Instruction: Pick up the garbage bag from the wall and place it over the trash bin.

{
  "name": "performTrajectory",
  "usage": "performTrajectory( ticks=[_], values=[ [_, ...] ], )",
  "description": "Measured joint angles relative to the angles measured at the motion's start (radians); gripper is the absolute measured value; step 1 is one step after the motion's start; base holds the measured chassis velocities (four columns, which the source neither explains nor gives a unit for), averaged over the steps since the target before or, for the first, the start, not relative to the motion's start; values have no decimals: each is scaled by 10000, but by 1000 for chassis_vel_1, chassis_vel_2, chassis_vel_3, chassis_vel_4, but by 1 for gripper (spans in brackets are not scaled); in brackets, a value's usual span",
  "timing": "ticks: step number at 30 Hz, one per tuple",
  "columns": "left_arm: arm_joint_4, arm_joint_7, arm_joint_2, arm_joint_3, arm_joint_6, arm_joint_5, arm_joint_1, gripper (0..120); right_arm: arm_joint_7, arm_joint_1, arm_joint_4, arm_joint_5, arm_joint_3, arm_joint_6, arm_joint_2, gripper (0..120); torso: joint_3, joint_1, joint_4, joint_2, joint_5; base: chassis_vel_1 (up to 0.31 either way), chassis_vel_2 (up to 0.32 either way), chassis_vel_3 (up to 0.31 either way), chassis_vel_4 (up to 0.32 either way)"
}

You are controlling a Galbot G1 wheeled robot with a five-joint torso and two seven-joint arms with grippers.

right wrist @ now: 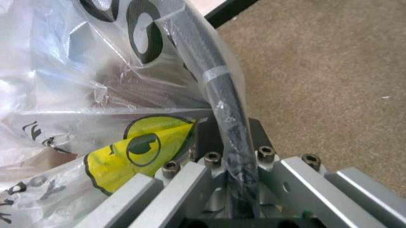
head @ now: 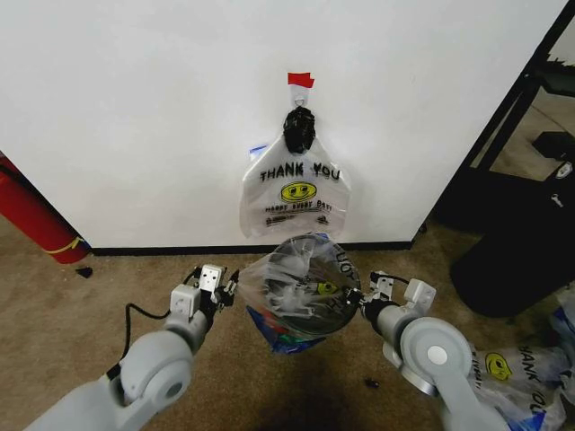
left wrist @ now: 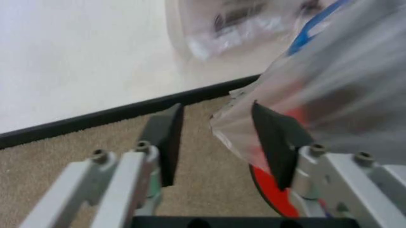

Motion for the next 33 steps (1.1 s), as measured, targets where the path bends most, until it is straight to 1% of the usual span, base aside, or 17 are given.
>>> performTrajectory(
  ticks=[1,2,4,5,7,9,10,12,13,14,15,16,20,23,29,31,33],
  values=[
    [-118,-31,0,-48,-43,3,125,54,30,4,-9,35,38,17,14,0,0,0,-1,0,-1,0,0,0,0],
    [-400,-87,-35,-176,-208,5,417,61,100,8,-51,132,174,70,78,0,0,0,-1,0,-2,0,0,0,0],
    [-745,-187,-177,-238,-467,-221,764,69,164,10,-120,274,399,121,184,0,0,0,0,0,0,0,0,0,0],
    [-745,-187,-177,-238,-467,-221,764,69,164,10,-120,274,399,121,184,0,0,0,0,0,0,0,0,0,0],
    [-977,-354,-349,-212,-654,-687,972,78,223,6,-158,391,586,176,250,0,0,0,0,0,-1,0,0,0,0],
    [-1226,-469,-526,-168,-800,-1588,1105,84,291,10,-175,518,753,227,254,0,0,0,0,0,-2,0,0,0,0],
    [-1400,-516,-613,-154,-883,-2424,1137,90,337,22,-176,620,857,250,232,0,0,0,0,0,-1,0,0,0,0],
    [-1582,-574,-729,-114,-921,-3864,1150,97,403,32,-144,755,987,268,183,0,0,0,-1,0,0,0,0,0,0],
    [-1582,-574,-729,-114,-921,-3864,1150,97,403,32,-144,755,987,268,183,0,0,0,-1,0,0,0,0,0,0],
    [-1608,-536,-820,-42,-924,-4520,1153,98,432,32,-111,813,1052,274,162,0,0,0,-1,0,-1,0,0,0,0],
    [-1601,-459,-869,13,-924,-4732,1165,100,449,28,-92,839,1086,277,154,0,0,0,-1,0,-1,0,0,0,0],
    [-1501,-240,-975,135,-925,-4904,1196,98,465,15,-73,862,1119,278,148,0,0,0,-1,0,0,0,0,0,0],
    [-1144,93,-1175,431,-904,-4953,1205,98,481,-49,-16,869,1172,278,160,0,0,1,0,0,-1,0,0,0,0],
    [-719,180,-1353,641,-888,-4669,1038,95,475,-105,55,866,1202,278,206,0,0,1,-1,0,-2,0,0,0,0],
    [-274,309,-1576,896,-934,-4255,775,94,453,-155,128,844,1208,273,286,0,0,1,0,0,-2,0,0,0,0],
    [-154,377,-1645,1043,-989,-4093,694,90,452,-161,130,823,1208,266,317,0,0,1,-1,0,-2,0,0,0,0],
    [-64,478,-1683,1116,-1045,-4001,677,83,450,-161,129,804,1208,260,325,0,0,1,-1,0,-2,0,0,0,0]
  ],
)
